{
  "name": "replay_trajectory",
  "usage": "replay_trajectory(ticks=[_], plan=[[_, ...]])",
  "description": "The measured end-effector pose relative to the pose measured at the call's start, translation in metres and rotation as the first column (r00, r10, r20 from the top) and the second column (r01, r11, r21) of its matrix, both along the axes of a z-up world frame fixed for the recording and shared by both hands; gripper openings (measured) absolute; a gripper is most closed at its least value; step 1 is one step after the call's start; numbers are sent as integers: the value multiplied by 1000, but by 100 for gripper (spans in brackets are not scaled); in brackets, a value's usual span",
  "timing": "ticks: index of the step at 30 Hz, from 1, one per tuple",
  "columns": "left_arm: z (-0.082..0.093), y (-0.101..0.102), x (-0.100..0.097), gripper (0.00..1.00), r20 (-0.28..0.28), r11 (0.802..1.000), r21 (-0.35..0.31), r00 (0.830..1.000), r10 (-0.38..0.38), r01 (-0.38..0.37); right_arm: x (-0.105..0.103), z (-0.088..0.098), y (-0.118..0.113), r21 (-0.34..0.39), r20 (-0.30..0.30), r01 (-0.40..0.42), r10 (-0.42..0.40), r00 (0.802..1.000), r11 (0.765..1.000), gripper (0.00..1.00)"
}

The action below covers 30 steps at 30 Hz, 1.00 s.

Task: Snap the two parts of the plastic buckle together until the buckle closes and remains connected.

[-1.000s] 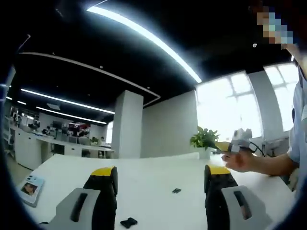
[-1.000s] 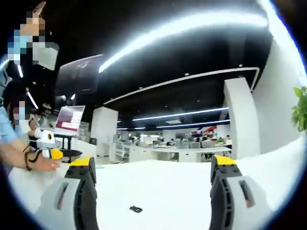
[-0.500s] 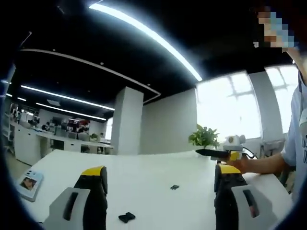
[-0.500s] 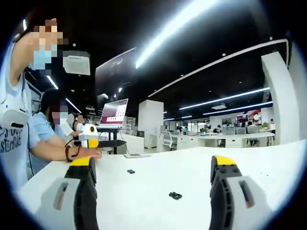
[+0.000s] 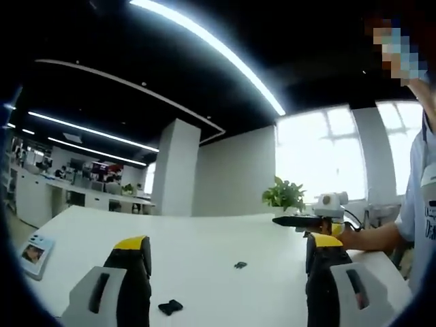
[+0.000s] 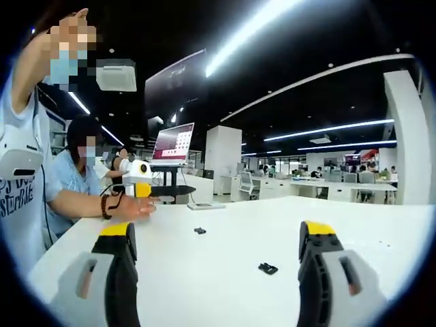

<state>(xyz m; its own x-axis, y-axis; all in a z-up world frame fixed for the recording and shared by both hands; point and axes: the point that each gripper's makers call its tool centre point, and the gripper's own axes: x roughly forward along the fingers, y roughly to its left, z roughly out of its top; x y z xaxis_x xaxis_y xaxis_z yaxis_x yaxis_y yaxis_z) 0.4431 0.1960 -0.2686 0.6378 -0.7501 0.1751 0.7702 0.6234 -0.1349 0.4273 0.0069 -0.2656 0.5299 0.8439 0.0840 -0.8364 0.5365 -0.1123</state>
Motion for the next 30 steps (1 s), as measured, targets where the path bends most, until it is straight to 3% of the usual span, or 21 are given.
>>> replay_trajectory(ticks=[10,24,30], plan=[[0,-6,-4,93,52,999,34,999,-9,7,3,15,-12,111,-4,8,-7,1000,994,100],[0,3,4,89,63,998,29,997,45,-47,-1,32,-17,223,17,-16,13,1000,975,100],[3,7,6,88,56,998,13,997,60,-61,2,31,-20,232,4,6,-7,1000,973,100]])
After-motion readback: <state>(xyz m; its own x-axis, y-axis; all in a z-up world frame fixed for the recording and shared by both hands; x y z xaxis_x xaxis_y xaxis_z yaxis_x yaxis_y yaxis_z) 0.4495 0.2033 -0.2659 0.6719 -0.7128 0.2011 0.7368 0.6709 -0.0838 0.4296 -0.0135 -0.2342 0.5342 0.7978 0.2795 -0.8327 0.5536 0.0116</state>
